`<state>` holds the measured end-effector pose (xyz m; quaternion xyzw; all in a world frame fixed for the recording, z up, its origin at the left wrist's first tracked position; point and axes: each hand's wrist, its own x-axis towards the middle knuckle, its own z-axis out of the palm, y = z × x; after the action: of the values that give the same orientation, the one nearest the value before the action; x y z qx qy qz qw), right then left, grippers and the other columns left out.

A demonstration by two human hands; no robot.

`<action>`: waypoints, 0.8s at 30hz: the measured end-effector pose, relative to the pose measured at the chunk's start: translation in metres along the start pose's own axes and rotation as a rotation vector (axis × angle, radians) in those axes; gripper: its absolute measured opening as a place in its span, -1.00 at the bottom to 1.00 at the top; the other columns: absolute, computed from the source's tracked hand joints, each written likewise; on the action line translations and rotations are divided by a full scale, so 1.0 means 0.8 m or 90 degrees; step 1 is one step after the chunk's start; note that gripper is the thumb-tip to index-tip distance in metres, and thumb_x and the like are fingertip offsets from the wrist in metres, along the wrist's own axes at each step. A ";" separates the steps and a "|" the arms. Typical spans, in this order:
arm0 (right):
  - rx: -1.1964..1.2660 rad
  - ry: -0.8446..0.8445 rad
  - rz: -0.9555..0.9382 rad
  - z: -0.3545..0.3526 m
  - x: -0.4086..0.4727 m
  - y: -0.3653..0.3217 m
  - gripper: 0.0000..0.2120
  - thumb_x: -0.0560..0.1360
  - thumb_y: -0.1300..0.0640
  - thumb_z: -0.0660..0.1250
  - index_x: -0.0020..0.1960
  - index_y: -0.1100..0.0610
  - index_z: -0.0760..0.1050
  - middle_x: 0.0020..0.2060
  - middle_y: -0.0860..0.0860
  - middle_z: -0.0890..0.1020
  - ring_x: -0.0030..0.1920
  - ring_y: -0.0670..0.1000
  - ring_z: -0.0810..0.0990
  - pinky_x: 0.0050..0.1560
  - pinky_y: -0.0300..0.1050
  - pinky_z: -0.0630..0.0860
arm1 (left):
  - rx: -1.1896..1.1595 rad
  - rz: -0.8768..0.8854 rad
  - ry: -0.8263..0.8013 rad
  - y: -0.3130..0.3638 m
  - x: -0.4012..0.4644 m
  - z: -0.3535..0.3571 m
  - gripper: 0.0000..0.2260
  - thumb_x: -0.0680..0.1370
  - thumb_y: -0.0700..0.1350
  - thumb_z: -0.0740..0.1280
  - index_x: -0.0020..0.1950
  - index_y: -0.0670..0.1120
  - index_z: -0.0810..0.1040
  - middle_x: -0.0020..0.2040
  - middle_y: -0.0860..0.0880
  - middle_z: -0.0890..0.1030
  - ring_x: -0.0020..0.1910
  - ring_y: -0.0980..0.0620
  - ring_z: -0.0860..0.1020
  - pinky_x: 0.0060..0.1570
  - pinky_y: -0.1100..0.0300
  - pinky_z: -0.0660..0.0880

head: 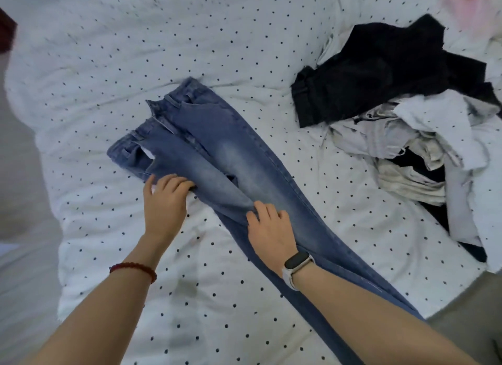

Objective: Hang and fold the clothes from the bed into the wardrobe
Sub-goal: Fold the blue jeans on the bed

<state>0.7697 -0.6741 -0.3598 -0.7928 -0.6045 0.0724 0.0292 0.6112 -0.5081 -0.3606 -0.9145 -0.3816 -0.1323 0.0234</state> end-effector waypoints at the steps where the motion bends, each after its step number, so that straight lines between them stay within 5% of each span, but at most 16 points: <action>1: -0.001 -0.005 -0.004 -0.003 0.005 -0.005 -0.76 0.20 0.07 0.52 -0.21 0.06 0.53 -0.26 0.00 0.55 -0.32 0.02 0.50 -0.40 -0.17 0.34 | -0.002 0.005 0.023 0.003 0.009 -0.001 -0.73 0.44 -0.26 0.15 -0.05 -0.12 0.63 -0.06 -0.06 0.65 0.04 -0.12 0.55 0.27 -0.16 0.25; 5: 0.047 -0.002 0.037 -0.027 0.030 -0.006 -0.74 0.25 -0.03 0.54 -0.32 0.08 0.50 -0.45 -0.02 0.53 -0.44 -0.04 0.52 -0.51 -0.26 0.37 | -0.006 0.037 0.119 0.021 0.050 -0.006 -0.75 0.43 -0.31 0.20 -0.09 -0.11 0.65 -0.10 -0.04 0.65 0.01 -0.07 0.50 0.31 -0.20 0.18; 9: 0.328 -0.055 0.227 -0.052 0.064 0.033 -0.74 0.63 0.05 0.03 0.09 0.18 0.41 -0.07 0.16 0.61 -0.03 0.20 0.56 -0.18 -0.08 0.36 | 0.011 0.111 0.168 0.040 0.116 -0.016 -0.76 0.44 -0.32 0.22 -0.10 -0.09 0.65 -0.17 -0.04 0.63 -0.04 -0.07 0.50 0.33 -0.19 0.15; 13: 0.373 -0.117 0.340 -0.042 0.090 0.081 -0.71 0.62 0.02 0.02 0.05 0.15 0.45 0.05 0.13 0.59 0.05 0.17 0.53 -0.05 -0.08 0.39 | 0.046 0.140 0.146 0.072 0.175 0.000 -0.86 0.44 -0.31 0.37 -0.09 -0.12 0.64 -0.14 -0.06 0.64 0.09 -0.07 0.47 0.39 -0.20 0.05; 18: 0.359 -0.178 0.333 -0.028 0.129 0.103 -0.75 0.59 0.05 0.10 0.16 0.14 0.42 0.06 0.10 0.59 0.05 0.13 0.55 -0.03 -0.11 0.44 | 0.064 -0.011 -0.070 0.047 0.187 0.021 -0.50 0.34 -0.09 0.54 0.25 -0.10 0.55 0.30 -0.20 0.50 0.29 -0.26 0.44 0.26 -0.40 0.14; 21: 0.464 -0.129 0.280 -0.040 0.170 0.081 -0.67 0.59 0.02 0.13 0.30 0.13 0.35 0.15 0.10 0.56 0.11 0.11 0.54 0.08 -0.10 0.46 | -0.016 -0.110 -0.136 0.019 0.184 0.023 -0.42 0.51 0.11 0.33 0.47 -0.04 0.29 0.51 -0.19 0.17 0.48 -0.26 0.13 0.36 -0.31 0.06; 24: 0.555 -0.120 0.246 -0.056 0.223 0.058 -0.57 0.59 -0.05 0.13 0.39 0.13 0.29 0.26 0.08 0.50 0.22 0.07 0.48 0.12 -0.18 0.38 | -0.183 -0.344 -0.111 0.002 0.193 0.018 -0.37 0.57 0.15 0.20 0.54 0.02 0.00 0.55 -0.15 -0.10 0.52 -0.18 -0.10 0.43 -0.15 -0.05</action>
<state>0.8670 -0.5133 -0.3357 -0.7945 -0.3592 0.3946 0.2898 0.7194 -0.4003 -0.3344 -0.7820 -0.5886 -0.1073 -0.1746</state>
